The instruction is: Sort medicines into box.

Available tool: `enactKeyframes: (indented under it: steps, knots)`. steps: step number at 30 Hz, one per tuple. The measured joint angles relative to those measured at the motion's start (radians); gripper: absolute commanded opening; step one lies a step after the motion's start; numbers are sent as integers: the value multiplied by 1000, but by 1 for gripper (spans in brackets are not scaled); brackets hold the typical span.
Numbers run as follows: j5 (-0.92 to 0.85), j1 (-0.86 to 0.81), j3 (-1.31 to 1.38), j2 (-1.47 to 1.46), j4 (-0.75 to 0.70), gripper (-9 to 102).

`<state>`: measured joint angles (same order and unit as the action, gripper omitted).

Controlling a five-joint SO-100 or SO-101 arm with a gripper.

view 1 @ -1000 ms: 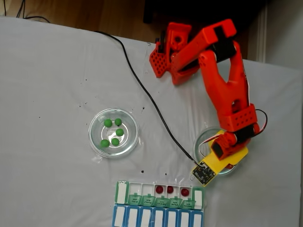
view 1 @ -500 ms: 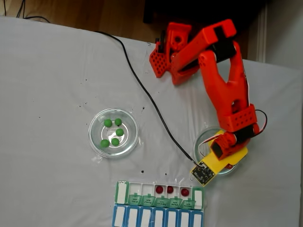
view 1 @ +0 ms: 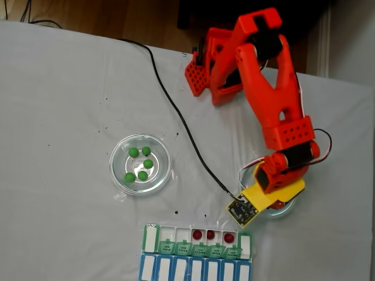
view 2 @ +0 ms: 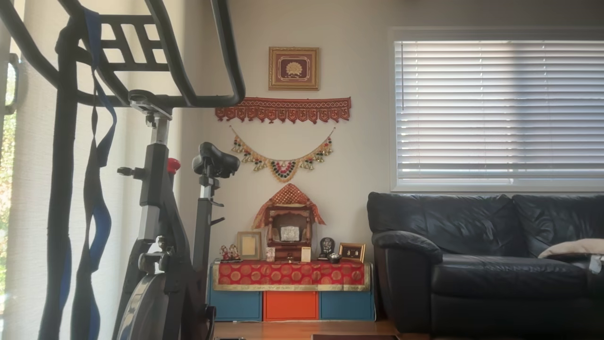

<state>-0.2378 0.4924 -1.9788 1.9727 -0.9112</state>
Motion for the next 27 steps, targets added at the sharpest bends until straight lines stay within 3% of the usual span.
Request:
enactKeyframes:
  steps: [27]
  knots:
    - [51,-453,175,-8,-61,1]
